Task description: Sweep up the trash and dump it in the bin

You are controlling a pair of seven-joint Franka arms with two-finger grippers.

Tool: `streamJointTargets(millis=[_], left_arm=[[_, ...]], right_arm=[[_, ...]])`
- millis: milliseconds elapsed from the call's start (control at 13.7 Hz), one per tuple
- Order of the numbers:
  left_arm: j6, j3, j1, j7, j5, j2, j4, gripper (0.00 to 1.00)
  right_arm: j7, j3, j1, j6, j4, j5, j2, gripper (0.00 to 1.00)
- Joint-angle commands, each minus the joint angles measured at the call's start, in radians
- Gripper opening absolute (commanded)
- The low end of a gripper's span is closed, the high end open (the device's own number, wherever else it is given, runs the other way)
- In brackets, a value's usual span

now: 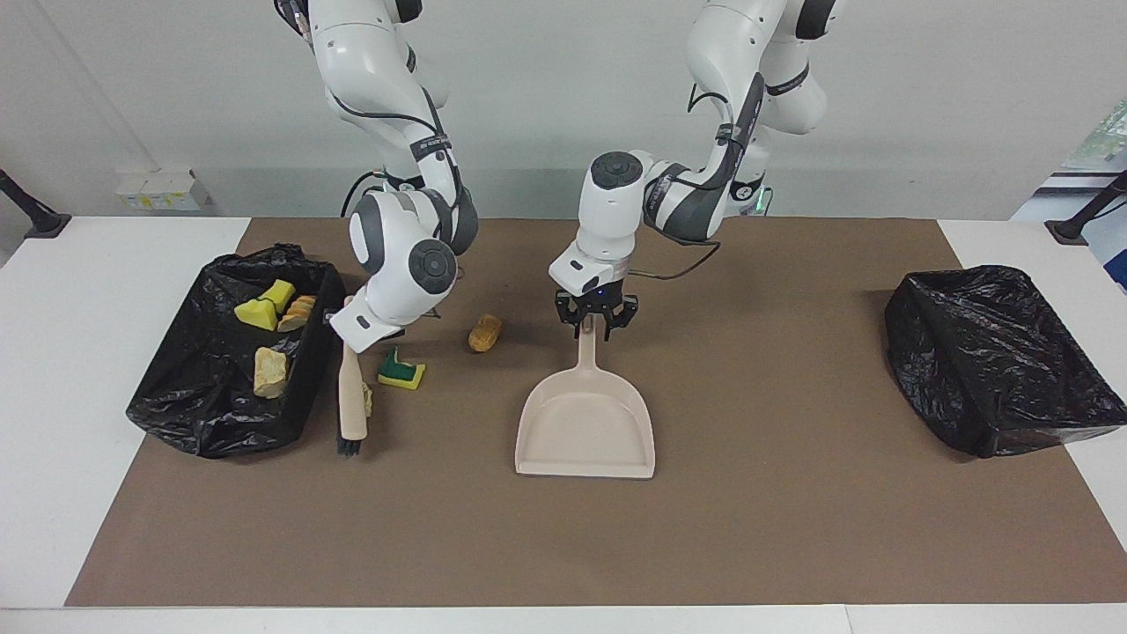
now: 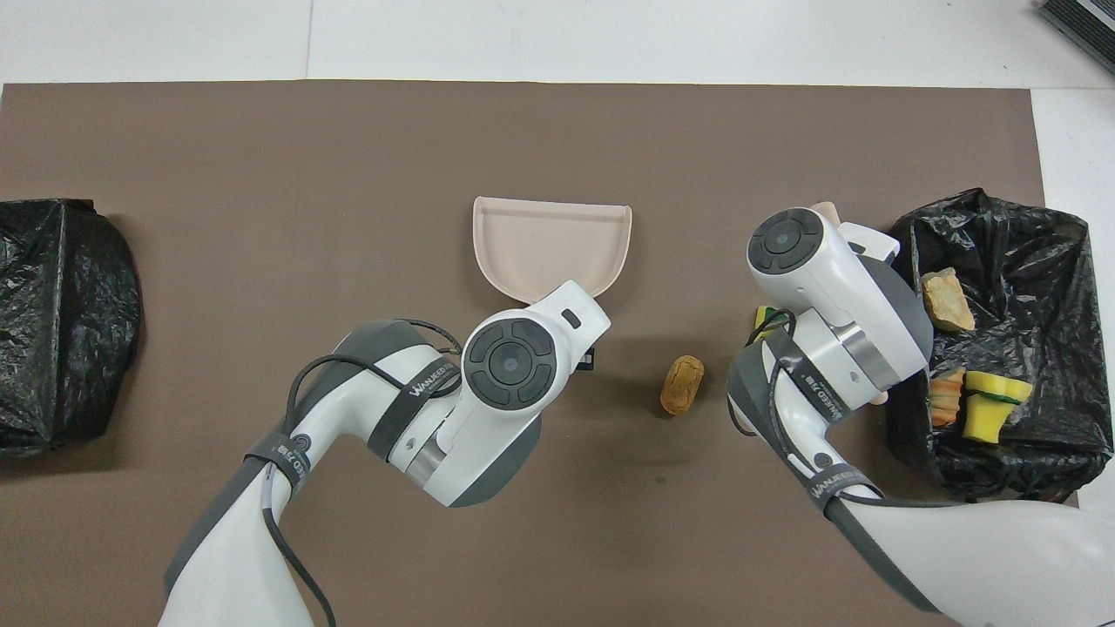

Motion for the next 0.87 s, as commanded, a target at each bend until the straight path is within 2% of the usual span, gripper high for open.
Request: streamJointTargets(millis=[0, 73, 146, 291, 582, 800], left_arm=[[0.000, 0.000, -0.006, 0.009, 0.019, 0.009, 0.001, 0.28], [-0.008, 0.001, -0.003, 0.010, 0.020, 0.009, 0.007, 0.17], [-0.018, 0.003, 0.005, 0.015, 0.030, 0.005, 0.010, 0.01], [-0.086, 0.009, 0.023, 0.094, 0.074, -0.036, 0.011, 0.00], [-0.308, 0.007, 0.057, 0.514, 0.096, -0.139, 0.002, 0.00], [-0.434, 0.006, 0.039, 0.717, 0.096, -0.254, -0.074, 0.00]], right_arm=[[0.051, 0.014, -0.032, 0.021, -0.031, -0.029, 0.009, 0.00], [0.048, 0.015, -0.031, 0.019, -0.034, -0.021, 0.007, 0.00], [0.038, 0.018, -0.026, 0.007, -0.035, -0.009, 0.006, 0.00], [0.007, 0.023, 0.000, -0.005, -0.035, 0.057, 0.003, 0.00], [0.004, 0.024, 0.096, -0.062, -0.016, 0.134, -0.003, 0.00], [-0.028, 0.024, 0.131, -0.149, 0.049, 0.215, -0.034, 0.00]])
